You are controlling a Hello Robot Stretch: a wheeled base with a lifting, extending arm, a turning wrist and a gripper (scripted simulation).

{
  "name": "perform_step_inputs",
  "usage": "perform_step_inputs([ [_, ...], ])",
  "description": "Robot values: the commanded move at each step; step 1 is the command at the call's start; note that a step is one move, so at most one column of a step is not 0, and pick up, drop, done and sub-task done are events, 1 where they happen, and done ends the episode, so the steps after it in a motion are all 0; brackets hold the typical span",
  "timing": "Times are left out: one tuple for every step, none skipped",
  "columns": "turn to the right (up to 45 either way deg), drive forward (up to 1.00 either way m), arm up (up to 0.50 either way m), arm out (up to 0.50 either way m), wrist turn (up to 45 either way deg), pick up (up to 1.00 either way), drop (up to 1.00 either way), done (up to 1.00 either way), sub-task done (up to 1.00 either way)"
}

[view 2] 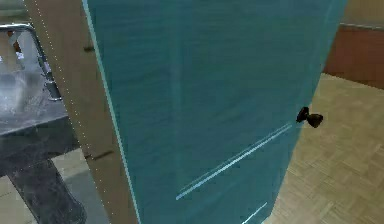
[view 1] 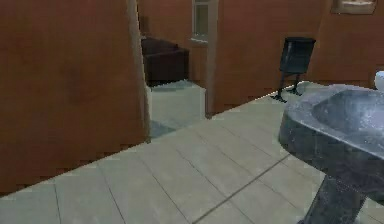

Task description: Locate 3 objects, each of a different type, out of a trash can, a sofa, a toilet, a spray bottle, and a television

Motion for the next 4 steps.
perform_step_inputs([
  [0.0,1.0,0.0,0.0,0.0,0.0,0.0,0.0,0.0],
  [0.0,1.0,0.0,0.0,0.0,0.0,0.0,0.0,0.0],
  [9.0,0.0,0.0,0.0,0.0,0.0,0.0,0.0,0.0],
  [0.0,0.2,0.0,0.0,0.0,0.0,0.0,0.0,0.0],
])
